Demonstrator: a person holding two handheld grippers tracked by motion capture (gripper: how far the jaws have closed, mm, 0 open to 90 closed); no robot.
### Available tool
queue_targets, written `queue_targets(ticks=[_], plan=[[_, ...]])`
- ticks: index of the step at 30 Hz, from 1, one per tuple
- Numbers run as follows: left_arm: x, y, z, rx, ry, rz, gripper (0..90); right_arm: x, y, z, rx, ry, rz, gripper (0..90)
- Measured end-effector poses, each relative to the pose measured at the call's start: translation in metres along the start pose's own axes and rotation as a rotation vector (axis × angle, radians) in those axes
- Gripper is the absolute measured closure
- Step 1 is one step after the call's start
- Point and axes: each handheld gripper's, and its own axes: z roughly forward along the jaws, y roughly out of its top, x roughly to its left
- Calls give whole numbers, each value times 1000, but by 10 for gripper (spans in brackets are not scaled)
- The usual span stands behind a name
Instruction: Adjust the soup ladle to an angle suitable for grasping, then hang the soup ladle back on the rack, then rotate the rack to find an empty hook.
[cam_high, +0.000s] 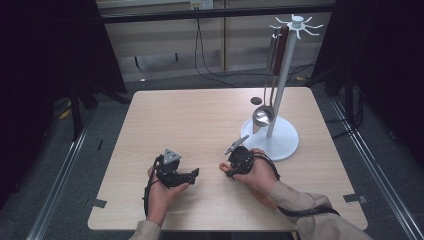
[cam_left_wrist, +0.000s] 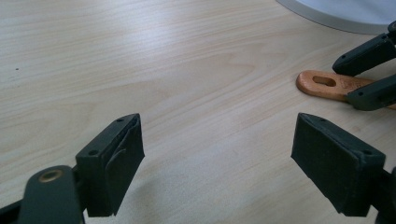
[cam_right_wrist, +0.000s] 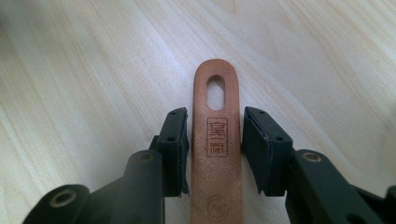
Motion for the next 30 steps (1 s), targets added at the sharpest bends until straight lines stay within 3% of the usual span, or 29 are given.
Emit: queue_targets(ticks=[2, 5, 20, 24, 25, 30], plan=[[1, -1, -1, 3, 2, 1, 166, 1, 2, 1, 9, -9, -19, 619], [1, -2, -2, -7, 11, -10, 166, 3, 3, 1, 19, -25, 0, 658], [-1, -2, 1, 11, 5, 22, 167, 2, 2, 0, 9, -16, -22, 668], [1, 0, 0, 7, 6, 27, 167, 1, 0, 1, -16, -12, -27, 669], [1, 0, 1, 0, 5, 23, 167, 2, -1, 0, -11, -10, -5, 669], [2, 0, 0, -2, 4, 25, 165, -3, -3, 0, -35, -9, 14, 669]])
